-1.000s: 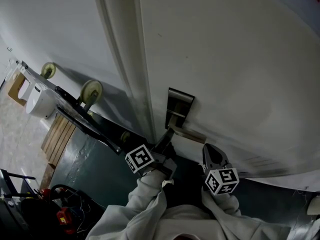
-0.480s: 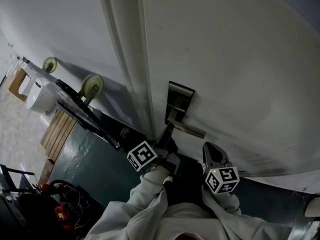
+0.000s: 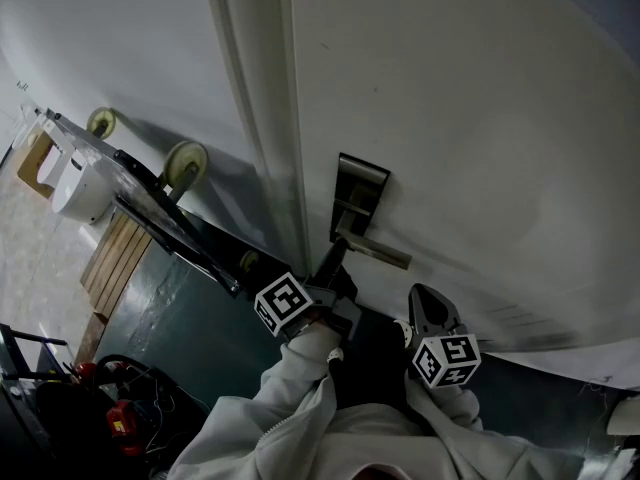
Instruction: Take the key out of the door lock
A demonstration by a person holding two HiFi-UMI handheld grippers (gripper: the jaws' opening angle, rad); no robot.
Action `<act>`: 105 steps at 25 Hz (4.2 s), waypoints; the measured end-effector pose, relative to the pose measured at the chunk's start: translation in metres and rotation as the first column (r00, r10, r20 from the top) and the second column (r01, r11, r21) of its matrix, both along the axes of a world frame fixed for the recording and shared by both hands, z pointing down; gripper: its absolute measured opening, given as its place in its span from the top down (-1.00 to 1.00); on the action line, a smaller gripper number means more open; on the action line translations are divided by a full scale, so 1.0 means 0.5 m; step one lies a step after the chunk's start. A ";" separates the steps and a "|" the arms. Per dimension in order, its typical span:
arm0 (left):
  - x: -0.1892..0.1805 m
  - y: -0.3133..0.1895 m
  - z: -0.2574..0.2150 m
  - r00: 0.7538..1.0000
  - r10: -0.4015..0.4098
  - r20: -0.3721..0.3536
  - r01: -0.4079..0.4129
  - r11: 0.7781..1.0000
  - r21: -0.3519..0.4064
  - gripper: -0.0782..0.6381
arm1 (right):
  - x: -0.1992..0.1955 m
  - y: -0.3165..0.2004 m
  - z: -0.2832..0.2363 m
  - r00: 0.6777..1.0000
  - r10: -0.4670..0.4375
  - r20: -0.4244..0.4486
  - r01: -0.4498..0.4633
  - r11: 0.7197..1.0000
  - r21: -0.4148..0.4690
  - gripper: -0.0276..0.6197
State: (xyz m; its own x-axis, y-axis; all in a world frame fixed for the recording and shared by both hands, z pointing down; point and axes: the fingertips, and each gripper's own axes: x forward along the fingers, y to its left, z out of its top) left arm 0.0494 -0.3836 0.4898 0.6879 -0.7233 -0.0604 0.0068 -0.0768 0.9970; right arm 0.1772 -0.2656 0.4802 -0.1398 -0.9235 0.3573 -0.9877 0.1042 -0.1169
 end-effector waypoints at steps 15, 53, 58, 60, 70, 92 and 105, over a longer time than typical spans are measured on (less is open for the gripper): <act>-0.001 0.000 -0.003 0.999 -0.023 0.022 0.023 1.000 -0.007 0.71 | -0.023 -0.006 -0.006 1.000 -0.020 -0.005 0.020 1.000 0.011 0.75; -0.098 0.081 0.008 0.976 -0.040 0.216 0.016 0.993 0.113 0.71 | -0.072 0.001 -0.008 0.997 -0.081 0.014 0.081 0.996 0.043 0.75; -0.147 0.086 0.005 0.923 -0.086 0.375 0.008 0.979 0.206 0.71 | -0.093 -0.006 -0.006 0.994 -0.110 0.015 0.109 0.993 0.044 0.75; -0.163 0.090 0.007 0.895 -0.099 0.435 -0.010 0.970 0.241 0.71 | -0.099 -0.007 -0.004 0.993 -0.119 0.013 0.118 0.992 0.044 0.75; -0.201 0.120 -0.006 0.705 -0.176 0.687 -0.168 0.899 0.403 0.71 | -0.121 -0.015 -0.011 0.988 -0.150 0.032 0.148 0.988 0.053 0.75; -0.149 0.143 -0.019 0.501 -0.302 0.811 -0.414 0.739 0.531 0.71 | -0.106 -0.034 -0.020 0.983 -0.183 -0.001 0.183 0.979 0.086 0.76; -0.124 0.136 -0.020 0.525 -0.280 0.803 -0.414 0.741 0.529 0.71 | -0.093 -0.037 -0.022 0.987 -0.164 -0.006 0.163 0.984 0.077 0.76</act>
